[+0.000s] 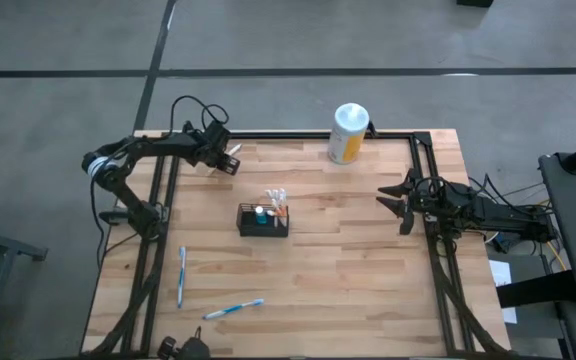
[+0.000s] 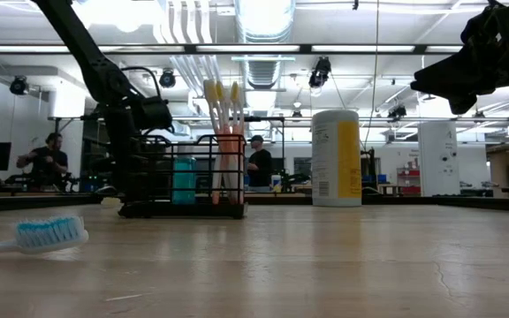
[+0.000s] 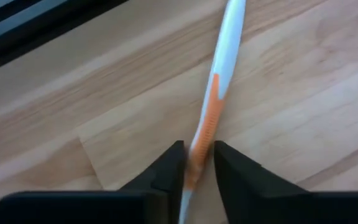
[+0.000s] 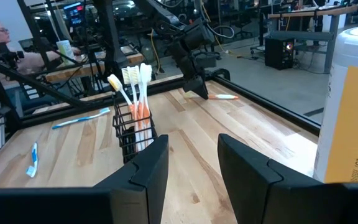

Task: Pick & Place toothbrushing station
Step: Put the orange toothbrush into the right section of the wire organizer

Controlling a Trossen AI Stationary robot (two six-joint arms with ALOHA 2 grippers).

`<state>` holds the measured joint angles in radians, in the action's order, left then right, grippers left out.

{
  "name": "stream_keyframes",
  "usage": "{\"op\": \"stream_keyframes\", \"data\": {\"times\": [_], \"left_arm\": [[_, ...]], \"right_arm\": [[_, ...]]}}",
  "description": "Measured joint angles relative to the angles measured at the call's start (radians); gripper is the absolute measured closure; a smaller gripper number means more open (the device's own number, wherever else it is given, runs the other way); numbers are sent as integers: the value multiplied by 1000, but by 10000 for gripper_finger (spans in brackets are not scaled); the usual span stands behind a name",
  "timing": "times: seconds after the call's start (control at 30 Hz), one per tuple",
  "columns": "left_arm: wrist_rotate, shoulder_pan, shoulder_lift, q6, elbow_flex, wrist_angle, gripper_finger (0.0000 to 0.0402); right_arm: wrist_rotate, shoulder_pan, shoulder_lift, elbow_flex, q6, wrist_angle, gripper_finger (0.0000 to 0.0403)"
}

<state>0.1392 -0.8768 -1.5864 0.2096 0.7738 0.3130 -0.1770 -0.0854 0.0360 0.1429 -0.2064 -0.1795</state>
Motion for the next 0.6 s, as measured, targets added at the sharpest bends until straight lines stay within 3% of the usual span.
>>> {"op": "stream_keyframes", "data": {"times": [0.27, 0.6], "left_arm": [[-23, 4, 4, -1, 0, 13, 389], [-81, 8, 45, 43, -3, 107, 393]], "right_arm": [[0, 0, 0, 0, 0, 0, 271], [0, 0, 0, 0, 0, 0, 271]]}}
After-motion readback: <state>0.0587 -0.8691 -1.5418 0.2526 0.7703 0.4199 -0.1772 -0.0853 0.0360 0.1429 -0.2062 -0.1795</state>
